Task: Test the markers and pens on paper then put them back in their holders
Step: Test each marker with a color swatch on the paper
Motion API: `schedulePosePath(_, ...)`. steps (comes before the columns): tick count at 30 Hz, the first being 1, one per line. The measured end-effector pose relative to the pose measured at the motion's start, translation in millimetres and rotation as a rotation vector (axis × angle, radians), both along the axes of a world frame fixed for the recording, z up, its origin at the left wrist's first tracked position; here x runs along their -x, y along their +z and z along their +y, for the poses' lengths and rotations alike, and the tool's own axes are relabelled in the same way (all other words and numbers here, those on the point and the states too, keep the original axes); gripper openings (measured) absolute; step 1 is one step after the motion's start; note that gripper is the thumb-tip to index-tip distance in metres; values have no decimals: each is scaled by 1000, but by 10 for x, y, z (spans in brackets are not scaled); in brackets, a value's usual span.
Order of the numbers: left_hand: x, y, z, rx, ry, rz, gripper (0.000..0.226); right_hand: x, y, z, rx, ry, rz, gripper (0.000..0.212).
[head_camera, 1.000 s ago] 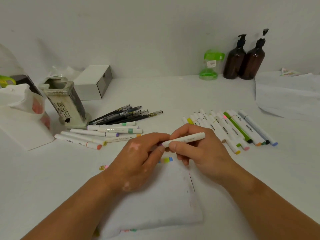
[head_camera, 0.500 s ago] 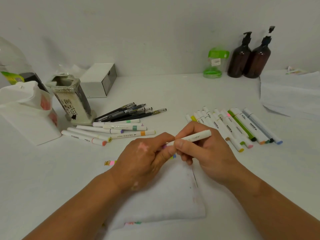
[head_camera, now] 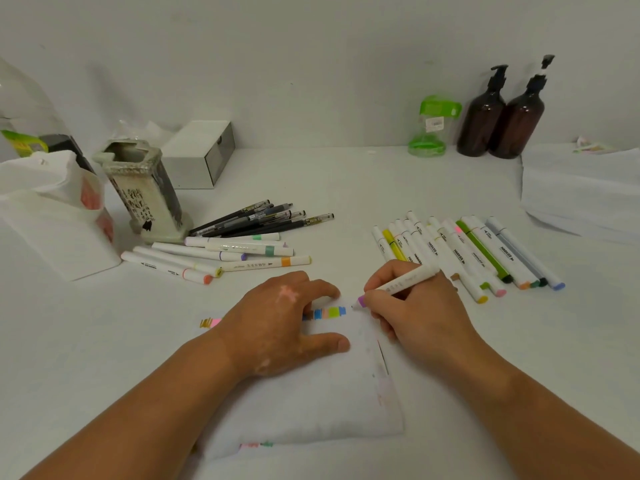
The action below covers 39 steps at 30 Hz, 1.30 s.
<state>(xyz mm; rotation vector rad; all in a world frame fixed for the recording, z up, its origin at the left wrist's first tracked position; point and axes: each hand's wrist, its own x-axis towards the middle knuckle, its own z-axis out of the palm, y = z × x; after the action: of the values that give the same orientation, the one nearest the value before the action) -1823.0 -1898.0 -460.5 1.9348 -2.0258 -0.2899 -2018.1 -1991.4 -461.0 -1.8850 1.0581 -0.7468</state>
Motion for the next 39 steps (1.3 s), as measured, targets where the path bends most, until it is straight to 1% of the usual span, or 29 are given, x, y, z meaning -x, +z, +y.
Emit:
schedulePosePath(4,-4,-10,-4,-10,-3,-11,70,1,-23,-9,13,-9,35,11)
schedulePosePath(8,-12,-25,-23,1,-2,-20,70,9,-13,-15,4,26,27,11)
schedulePosePath(12,-10,-23,-21,-1,1,-33,71,-6,-8,0,42,29,79,9)
schedulePosePath(16,-4,-26,-21,-13,2,-45,73,-7,-2,12,32,62,127,11)
schedulePosePath(20,-6,-20,-26,-21,4,-42,73,-1,-2,1,41,44,107,8)
schedulePosePath(29,-2,-19,-26,-8,-4,-49,74,4,12,4,4,84,119,7)
schedulePosePath(32,-7,-23,-28,-2,-3,-44,75,-4,13,-3,20,44,118,8)
schedulePosePath(39,-12,-26,-26,-9,1,-35,75,2,18,-10,18,23,126,11)
